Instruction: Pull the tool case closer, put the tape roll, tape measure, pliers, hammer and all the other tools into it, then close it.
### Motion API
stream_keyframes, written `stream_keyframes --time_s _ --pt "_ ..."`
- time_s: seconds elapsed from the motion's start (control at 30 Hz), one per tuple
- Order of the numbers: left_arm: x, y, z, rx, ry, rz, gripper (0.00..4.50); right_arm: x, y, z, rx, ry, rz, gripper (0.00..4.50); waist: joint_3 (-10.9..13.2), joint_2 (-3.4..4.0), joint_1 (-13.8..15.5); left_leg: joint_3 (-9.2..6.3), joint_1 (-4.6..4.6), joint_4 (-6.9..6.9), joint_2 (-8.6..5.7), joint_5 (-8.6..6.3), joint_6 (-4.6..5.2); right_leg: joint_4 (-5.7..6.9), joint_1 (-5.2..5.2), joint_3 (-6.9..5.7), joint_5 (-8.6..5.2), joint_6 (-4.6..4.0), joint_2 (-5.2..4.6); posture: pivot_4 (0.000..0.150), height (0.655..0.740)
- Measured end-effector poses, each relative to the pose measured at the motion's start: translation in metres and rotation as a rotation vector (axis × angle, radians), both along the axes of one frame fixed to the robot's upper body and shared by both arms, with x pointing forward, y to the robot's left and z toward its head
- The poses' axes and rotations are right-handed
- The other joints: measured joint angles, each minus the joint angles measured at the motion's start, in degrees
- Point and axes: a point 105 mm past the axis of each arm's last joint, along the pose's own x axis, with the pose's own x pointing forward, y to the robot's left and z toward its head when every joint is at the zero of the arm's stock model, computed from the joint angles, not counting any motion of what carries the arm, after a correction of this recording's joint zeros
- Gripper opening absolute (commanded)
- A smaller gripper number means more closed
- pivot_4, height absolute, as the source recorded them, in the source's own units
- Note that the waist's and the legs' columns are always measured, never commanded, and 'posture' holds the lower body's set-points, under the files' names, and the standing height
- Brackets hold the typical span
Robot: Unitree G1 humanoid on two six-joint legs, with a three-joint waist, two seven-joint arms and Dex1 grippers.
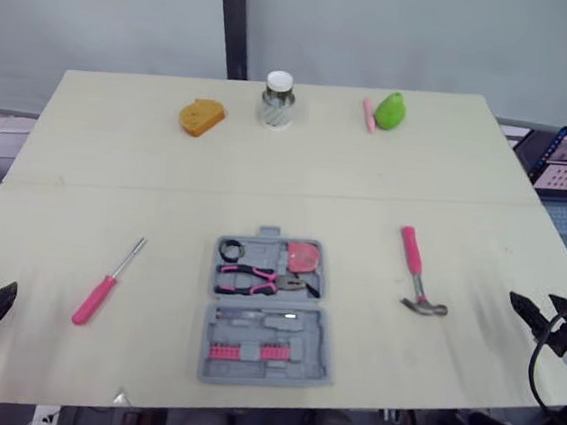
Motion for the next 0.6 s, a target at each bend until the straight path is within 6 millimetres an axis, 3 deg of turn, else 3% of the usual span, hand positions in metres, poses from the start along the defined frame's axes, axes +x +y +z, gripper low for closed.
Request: stream_keyframes --time_s 0.27,0.43,0.6 --pt "0.019 -0.036 0.010 -0.001 -0.009 -0.143 4.50 0.008 0.036 0.022 -0.020 -0.026 0.166 4.45 0.0 0.00 0.2 -0.02 -0.01 0.00 0.01 0.00 0.00 0.01 0.00 0.00 0.00 0.00 0.00 0.150 0.7400" --pt "0.027 -0.065 -0.002 -0.013 0.062 -0.273 4.50 0.006 0.068 0.023 -0.013 0.009 0.267 4.45 0.0 0.00 0.2 -0.02 -0.01 0.02 0.01 0.00 0.00 0.02 0.00 0.01 0.00 0.00 0.01 0.150 0.7400" --pt "0.045 -0.127 -0.002 -0.007 0.078 -0.535 4.50 0.010 0.115 0.004 -0.038 0.120 0.344 4.45 0.0 0.01 0.5 -0.05 -0.02 0.09 0.00 0.00 -0.01 0.07 0.01 0.04 0.00 0.00 0.01 0.150 0.7400"
